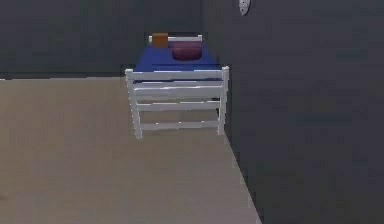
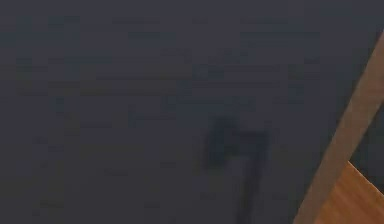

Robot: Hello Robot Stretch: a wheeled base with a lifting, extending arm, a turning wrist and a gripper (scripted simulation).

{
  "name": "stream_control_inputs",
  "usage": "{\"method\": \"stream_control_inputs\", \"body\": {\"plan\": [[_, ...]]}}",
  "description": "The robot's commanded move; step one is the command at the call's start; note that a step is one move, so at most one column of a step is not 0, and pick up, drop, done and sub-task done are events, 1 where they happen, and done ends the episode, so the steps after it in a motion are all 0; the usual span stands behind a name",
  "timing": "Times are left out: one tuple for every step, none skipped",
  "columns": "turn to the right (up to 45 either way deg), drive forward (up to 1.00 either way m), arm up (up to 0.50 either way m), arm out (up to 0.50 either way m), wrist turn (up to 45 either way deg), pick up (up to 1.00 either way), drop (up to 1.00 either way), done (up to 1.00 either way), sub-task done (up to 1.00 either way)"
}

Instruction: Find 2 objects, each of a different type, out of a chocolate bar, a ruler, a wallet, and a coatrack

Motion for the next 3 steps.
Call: {"method": "stream_control_inputs", "body": {"plan": [[-30.0, 0.00, 0.00, 0.00, 0.0, 0.00, 0.00, 0.00, 0.00], [0.0, 0.25, 0.00, 0.00, 0.0, 0.00, 0.00, 0.00, 0.00], [-18.0, 0.00, 0.00, 0.00, 0.0, 0.00, 0.00, 0.00, 0.00]]}}
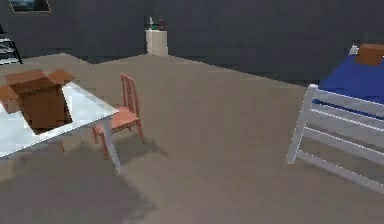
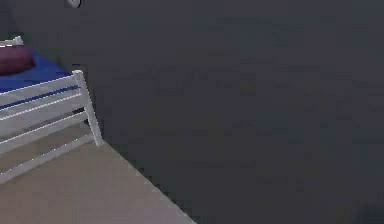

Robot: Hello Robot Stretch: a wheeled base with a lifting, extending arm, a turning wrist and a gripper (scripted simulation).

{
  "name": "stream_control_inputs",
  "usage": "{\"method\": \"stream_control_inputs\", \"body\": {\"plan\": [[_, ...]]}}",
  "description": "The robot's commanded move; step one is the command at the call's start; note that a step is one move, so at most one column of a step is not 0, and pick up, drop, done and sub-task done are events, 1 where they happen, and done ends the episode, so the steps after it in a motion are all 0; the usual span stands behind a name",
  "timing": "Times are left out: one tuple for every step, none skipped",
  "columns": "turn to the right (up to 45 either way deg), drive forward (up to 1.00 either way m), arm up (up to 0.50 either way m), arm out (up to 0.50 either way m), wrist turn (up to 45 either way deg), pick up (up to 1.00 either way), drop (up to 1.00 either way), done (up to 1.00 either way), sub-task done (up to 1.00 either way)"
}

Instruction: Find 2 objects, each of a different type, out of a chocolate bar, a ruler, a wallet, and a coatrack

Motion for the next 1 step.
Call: {"method": "stream_control_inputs", "body": {"plan": [[0.0, 1.00, 0.00, 0.00, 0.0, 0.00, 0.00, 0.00, 0.00]]}}
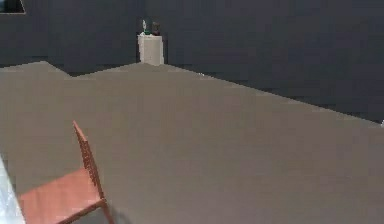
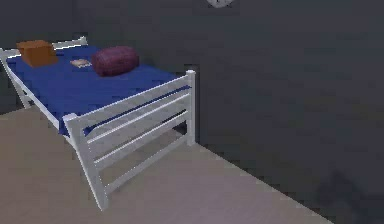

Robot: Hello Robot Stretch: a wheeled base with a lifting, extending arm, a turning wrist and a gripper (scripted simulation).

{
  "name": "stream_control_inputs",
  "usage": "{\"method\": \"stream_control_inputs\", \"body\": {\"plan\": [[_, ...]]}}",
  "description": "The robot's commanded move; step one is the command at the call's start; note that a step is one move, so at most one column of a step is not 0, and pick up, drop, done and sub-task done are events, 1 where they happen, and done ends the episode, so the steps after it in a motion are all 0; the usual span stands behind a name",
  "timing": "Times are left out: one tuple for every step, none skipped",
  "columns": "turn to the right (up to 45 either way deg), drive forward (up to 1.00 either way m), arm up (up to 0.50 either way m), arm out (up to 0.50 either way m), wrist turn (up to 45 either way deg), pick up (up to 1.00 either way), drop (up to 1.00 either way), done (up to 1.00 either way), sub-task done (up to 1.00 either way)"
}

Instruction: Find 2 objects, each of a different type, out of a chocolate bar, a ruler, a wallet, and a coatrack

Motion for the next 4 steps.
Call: {"method": "stream_control_inputs", "body": {"plan": [[-6.0, 0.00, 0.00, 0.00, 0.0, 0.00, 0.00, 0.00, 0.00], [0.0, 0.35, 0.00, 0.00, 0.0, 0.00, 0.00, 0.00, 0.00], [0.0, 0.75, 0.00, 0.00, 0.0, 0.00, 0.00, 0.00, 0.00], [45.0, 0.00, 0.00, 0.00, 0.0, 0.00, 0.00, 0.00, 0.00]]}}
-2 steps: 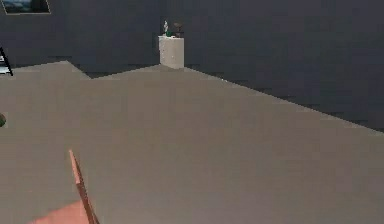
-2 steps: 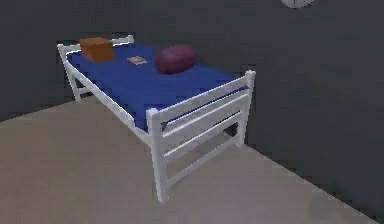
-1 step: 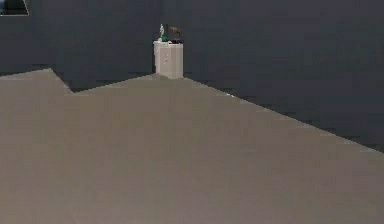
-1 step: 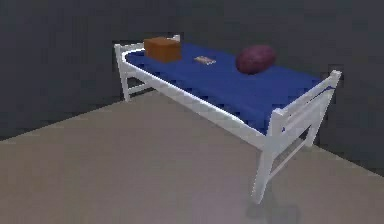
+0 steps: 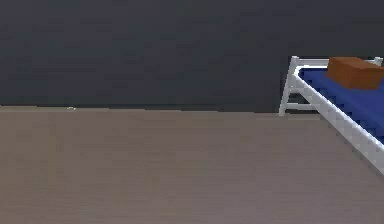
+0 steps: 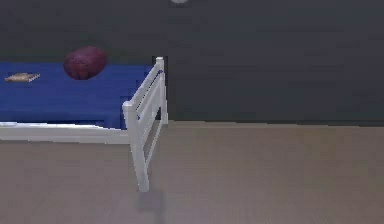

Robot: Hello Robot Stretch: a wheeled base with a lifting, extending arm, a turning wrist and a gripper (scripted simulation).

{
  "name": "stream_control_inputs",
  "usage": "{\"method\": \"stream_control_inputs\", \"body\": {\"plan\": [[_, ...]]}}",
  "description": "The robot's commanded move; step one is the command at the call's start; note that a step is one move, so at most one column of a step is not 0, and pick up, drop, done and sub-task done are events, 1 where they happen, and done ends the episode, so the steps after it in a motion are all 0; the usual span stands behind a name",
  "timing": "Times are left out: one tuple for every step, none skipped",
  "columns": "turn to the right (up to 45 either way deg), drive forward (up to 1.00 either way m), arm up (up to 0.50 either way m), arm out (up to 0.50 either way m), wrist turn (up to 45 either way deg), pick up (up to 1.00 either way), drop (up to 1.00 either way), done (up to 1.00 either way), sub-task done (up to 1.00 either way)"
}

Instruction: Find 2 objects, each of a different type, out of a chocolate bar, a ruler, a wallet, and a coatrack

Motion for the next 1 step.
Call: {"method": "stream_control_inputs", "body": {"plan": [[12.0, 0.00, 0.00, 0.00, 0.0, 0.00, 0.00, 0.00, 0.00]]}}
